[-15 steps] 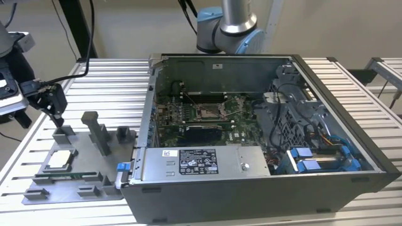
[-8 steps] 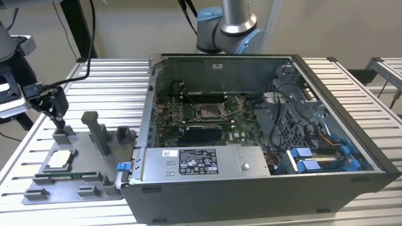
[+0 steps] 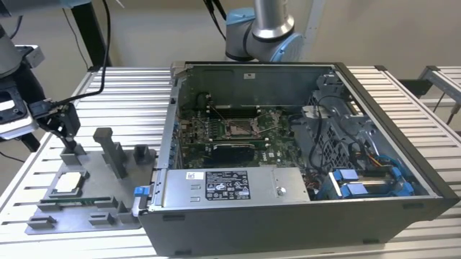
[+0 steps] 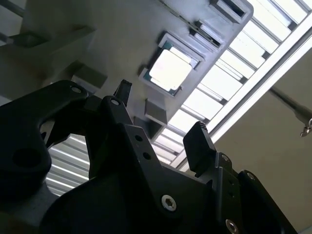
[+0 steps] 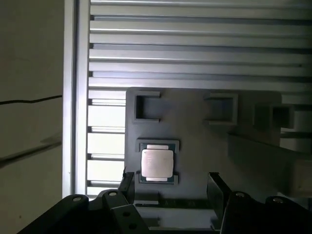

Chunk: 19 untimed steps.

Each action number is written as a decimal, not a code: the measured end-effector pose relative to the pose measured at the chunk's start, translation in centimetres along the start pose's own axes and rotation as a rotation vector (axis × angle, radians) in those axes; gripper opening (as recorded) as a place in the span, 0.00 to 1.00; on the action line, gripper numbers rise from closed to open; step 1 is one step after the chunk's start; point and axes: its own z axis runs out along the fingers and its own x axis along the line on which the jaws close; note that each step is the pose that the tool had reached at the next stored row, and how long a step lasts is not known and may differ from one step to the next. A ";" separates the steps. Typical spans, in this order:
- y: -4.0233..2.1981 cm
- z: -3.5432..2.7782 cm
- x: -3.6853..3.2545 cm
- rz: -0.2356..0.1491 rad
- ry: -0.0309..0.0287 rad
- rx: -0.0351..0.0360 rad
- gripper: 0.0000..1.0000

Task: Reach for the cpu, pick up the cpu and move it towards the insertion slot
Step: 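Pick up the cpu and move it towards the insertion slot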

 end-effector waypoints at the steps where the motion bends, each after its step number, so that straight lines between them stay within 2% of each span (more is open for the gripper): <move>1: 0.00 0.08 0.00 0.000 0.0001 0.0000 1.00; 12: -0.04 1.05 0.00 0.000 0.0001 0.0001 1.00; 19: -0.13 2.20 0.00 0.000 0.0002 0.0001 1.00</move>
